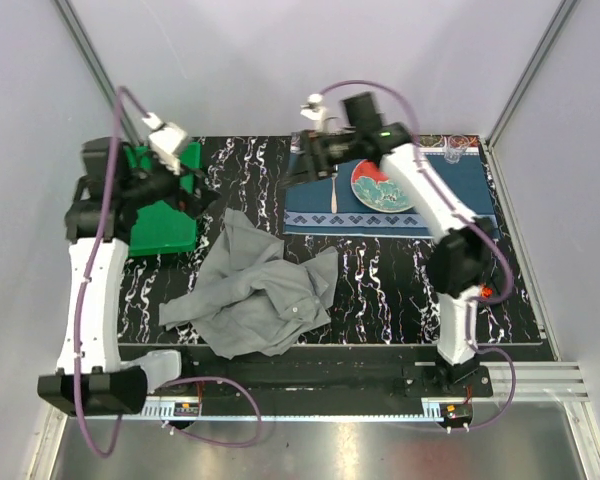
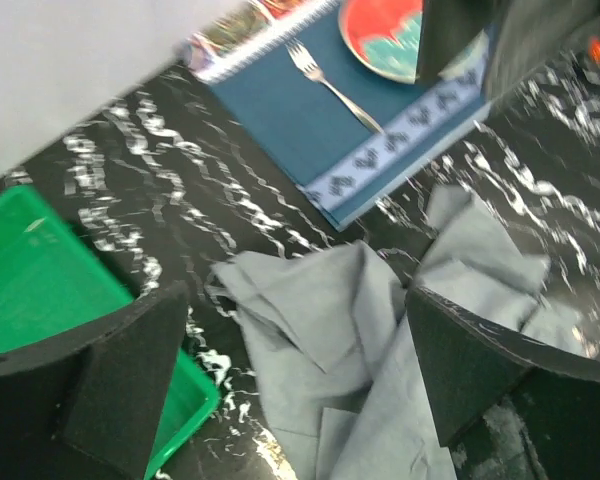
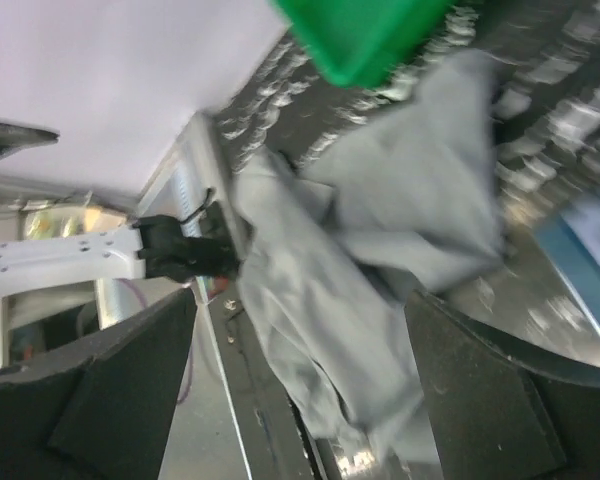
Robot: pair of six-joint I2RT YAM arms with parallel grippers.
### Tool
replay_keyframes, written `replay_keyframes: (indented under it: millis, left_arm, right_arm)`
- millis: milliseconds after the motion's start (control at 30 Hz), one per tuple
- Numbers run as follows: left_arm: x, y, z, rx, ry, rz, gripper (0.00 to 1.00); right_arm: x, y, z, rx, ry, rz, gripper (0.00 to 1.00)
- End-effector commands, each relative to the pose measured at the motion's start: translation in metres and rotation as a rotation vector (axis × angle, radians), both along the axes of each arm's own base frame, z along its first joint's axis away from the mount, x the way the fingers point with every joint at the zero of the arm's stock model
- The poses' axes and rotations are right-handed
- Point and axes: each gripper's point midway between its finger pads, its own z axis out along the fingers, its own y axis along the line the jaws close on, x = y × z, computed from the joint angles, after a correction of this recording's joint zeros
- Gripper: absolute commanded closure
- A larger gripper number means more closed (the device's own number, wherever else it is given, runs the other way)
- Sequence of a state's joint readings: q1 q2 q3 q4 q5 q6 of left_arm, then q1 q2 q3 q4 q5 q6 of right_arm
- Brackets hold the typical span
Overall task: Pin the brooch onto the clothing
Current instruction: Flatten out the clothes at the center of the board.
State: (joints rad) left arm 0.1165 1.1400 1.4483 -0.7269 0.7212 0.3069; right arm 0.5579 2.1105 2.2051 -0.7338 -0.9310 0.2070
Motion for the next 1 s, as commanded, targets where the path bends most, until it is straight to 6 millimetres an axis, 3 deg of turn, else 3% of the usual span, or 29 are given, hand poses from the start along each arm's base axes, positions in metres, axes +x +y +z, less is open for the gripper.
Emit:
replay_keyframes:
  millis: [0, 33, 100, 133, 200, 267, 367, 533, 667, 833, 967]
  left_arm:
    - [-0.009, -0.045, -0.058, 0.207, 0.087, -0.231, 0.03]
    - [-0.015, -0.066, -0.069, 0.230, 0.099, -0.300, 0.04]
    - [-0.017, -0.079, -0.098, 0.265, 0.162, -0.350, 0.06]
    - [-0.023, -0.093, -0.108, 0.281, 0.182, -0.397, 0.07]
    - [-0.025, -0.103, -0.138, 0.334, 0.236, -0.436, 0.08]
    - [-0.032, -0.116, -0.167, 0.399, 0.284, -0.487, 0.09]
    - [-0.032, -0.130, -0.195, 0.455, 0.311, -0.517, 0.09]
    - [-0.025, -0.149, -0.224, 0.506, 0.332, -0.548, 0.11]
    - [-0.030, -0.151, -0.243, 0.557, 0.362, -0.588, 0.14]
    - [-0.058, -0.132, -0.258, 0.623, 0.412, -0.666, 0.15]
    - [-0.068, -0.115, -0.266, 0.694, 0.414, -0.679, 0.37]
  right_arm:
    - [-0.017, -0.100, 0.005, -0.142, -0.154, -0.102, 0.11]
    - [-0.024, -0.113, -0.029, -0.207, -0.088, -0.118, 0.13]
    - [-0.030, -0.130, -0.049, -0.272, -0.077, -0.159, 0.17]
    - [-0.037, -0.135, -0.070, -0.307, -0.033, -0.160, 0.18]
    - [-0.042, -0.142, -0.094, -0.355, 0.014, -0.187, 0.22]
    - [-0.039, -0.142, -0.104, -0.360, 0.021, -0.202, 0.25]
    - [-0.037, -0.139, -0.118, -0.353, 0.058, -0.212, 0.31]
    - [-0.033, -0.132, -0.145, -0.334, 0.132, -0.240, 0.32]
    - [-0.031, -0.129, -0.167, -0.355, 0.173, -0.237, 0.32]
    - [-0.034, -0.119, -0.186, -0.373, 0.203, -0.219, 0.31]
    - [-0.042, -0.105, -0.200, -0.405, 0.203, -0.183, 0.32]
